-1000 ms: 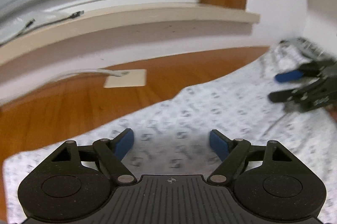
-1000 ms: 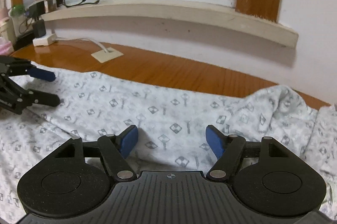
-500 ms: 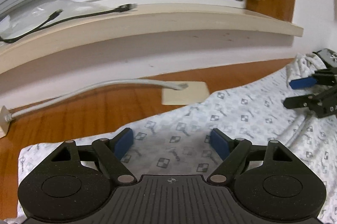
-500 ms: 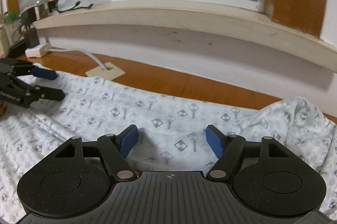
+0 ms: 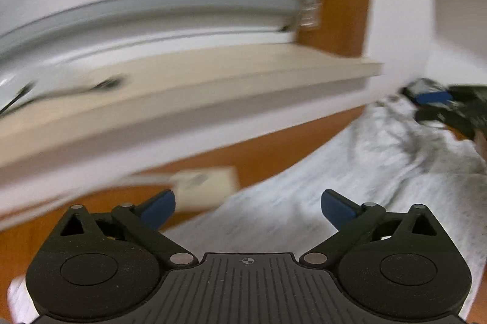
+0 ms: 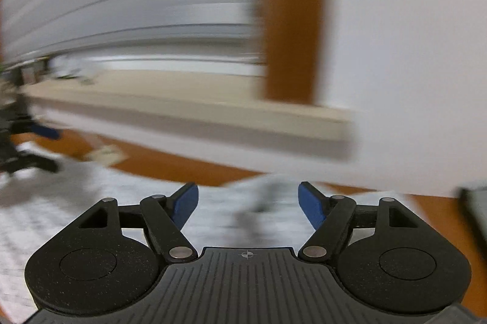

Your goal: Fold clothes

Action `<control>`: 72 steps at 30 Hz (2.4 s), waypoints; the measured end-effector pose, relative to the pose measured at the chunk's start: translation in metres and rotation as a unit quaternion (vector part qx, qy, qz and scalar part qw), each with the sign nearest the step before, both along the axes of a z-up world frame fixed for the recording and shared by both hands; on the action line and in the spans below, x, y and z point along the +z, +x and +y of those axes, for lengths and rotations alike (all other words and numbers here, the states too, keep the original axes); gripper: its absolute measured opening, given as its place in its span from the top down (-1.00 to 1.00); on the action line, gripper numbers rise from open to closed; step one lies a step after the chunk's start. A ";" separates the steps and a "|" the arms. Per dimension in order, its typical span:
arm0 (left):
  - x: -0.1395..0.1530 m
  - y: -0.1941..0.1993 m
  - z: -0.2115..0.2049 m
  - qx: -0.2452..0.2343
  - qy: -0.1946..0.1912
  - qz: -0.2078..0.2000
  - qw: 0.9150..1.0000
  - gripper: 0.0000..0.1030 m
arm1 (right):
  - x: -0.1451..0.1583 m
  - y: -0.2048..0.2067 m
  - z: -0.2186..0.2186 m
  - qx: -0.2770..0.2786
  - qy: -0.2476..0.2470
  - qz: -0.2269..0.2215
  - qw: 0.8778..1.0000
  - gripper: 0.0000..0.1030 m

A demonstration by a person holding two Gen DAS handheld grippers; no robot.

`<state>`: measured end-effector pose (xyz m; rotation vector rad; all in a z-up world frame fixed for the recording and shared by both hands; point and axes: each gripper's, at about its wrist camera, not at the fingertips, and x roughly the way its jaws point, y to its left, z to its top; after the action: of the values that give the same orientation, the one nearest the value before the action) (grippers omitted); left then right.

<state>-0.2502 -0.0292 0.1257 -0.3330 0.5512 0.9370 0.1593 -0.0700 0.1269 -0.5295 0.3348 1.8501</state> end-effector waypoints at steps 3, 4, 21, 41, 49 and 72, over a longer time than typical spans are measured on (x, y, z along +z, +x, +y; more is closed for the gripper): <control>-0.009 0.025 0.017 -0.031 0.005 0.010 0.999 -0.98 | 0.009 0.043 0.016 -0.057 -0.004 -0.018 0.998 -0.39; -0.013 0.030 0.021 -0.037 0.003 0.009 0.999 -0.98 | 0.011 0.057 0.022 -0.075 -0.006 -0.024 0.997 -0.39; -0.052 0.016 0.041 -0.051 -0.054 -0.059 0.995 -0.98 | -0.026 0.109 0.083 -0.136 -0.075 0.032 0.987 0.82; -0.053 0.010 0.041 -0.058 -0.051 -0.074 0.994 -0.99 | 0.143 0.134 -0.169 -0.242 0.158 -0.070 0.955 0.92; -0.053 0.009 0.042 -0.061 -0.050 -0.079 0.994 -1.00 | 0.157 0.112 -0.241 -0.256 0.156 -0.112 0.947 0.92; -0.055 0.013 0.043 -0.067 -0.054 -0.067 0.994 -1.00 | 0.051 0.090 -0.141 -0.135 0.010 -0.012 0.991 0.49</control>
<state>-0.2376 0.0135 0.0706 -0.4466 0.4957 0.7514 0.2490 -0.2107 0.1775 -0.4677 0.3535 1.5830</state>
